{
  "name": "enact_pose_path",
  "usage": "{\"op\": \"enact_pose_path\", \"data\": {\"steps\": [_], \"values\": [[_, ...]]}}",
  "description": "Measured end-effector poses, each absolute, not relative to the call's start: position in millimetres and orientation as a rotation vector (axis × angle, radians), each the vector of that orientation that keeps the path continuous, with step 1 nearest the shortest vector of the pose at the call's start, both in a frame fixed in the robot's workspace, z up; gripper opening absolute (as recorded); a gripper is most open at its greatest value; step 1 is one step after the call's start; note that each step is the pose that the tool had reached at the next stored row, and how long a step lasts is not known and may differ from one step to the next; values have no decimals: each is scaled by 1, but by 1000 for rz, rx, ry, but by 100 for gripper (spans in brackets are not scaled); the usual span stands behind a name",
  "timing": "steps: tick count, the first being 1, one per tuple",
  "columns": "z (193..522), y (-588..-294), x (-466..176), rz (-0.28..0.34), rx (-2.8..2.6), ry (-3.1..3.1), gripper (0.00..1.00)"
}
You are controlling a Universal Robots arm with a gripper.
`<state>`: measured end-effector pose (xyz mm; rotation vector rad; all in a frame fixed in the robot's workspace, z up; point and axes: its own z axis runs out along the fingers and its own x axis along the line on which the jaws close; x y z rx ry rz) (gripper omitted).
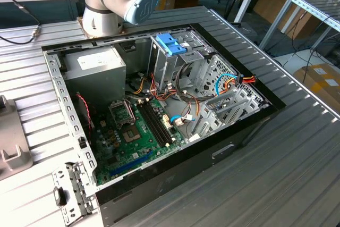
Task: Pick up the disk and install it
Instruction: 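Pick up the disk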
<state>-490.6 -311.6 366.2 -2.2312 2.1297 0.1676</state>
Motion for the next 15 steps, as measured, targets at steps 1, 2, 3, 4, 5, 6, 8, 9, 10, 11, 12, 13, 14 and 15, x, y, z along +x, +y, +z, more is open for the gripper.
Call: {"op": "enact_pose_path", "data": {"steps": [1,2,3,4,5,6,8,9,10,11,12,13,14,15], "values": [[367,-312,-491,168,-2231,2129,37],[368,-312,-491,170,-2230,2128,37],[368,-312,-491,171,-2229,2128,37],[369,-312,-491,172,-2229,2127,37],[370,-312,-491,174,-2228,2126,37],[370,-312,-491,175,-2227,2125,37],[371,-312,-491,179,-2225,2124,37],[372,-312,-491,180,-2225,2123,37],[372,-312,-491,181,-2224,2122,37],[373,-312,-491,182,-2223,2122,37],[373,-312,-491,183,-2223,2121,37],[373,-312,-491,184,-2222,2121,37],[374,-312,-491,185,-2222,2120,37],[375,-312,-491,186,-2221,2119,37]]}}
